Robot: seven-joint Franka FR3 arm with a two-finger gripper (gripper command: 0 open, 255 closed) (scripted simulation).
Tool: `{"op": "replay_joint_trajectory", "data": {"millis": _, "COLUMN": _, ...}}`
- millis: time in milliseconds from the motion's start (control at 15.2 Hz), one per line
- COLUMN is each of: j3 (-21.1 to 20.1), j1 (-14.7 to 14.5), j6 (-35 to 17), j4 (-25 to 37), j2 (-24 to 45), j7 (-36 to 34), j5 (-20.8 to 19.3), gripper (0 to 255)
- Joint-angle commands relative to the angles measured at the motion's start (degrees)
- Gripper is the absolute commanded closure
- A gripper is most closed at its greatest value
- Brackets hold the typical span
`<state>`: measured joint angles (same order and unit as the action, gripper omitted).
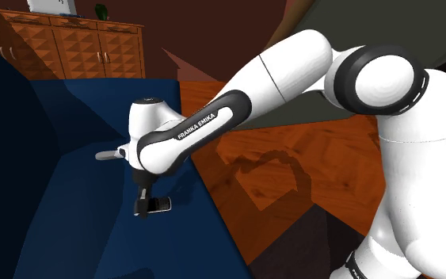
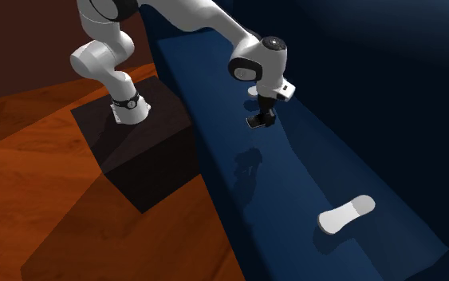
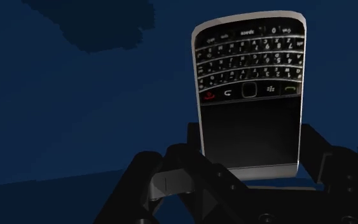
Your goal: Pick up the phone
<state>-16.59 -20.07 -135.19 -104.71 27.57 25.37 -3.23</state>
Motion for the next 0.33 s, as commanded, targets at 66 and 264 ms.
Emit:
{"op": "replay_joint_trajectory", "data": {"millis": 66, "j3": -0.27, "j1": 0.17, "j6": 1.73, "j4": 0.42, "j2": -1.33, "j7": 0.09, "j5": 0.39, "gripper": 255}}
{"op": "replay_joint_trajectory", "data": {"millis": 264, "j3": -0.36, "j1": 0.25, "j6": 2.42, "j4": 0.61, "j2": -1.84, "j7": 0.13, "j5": 0.54, "gripper": 255}}
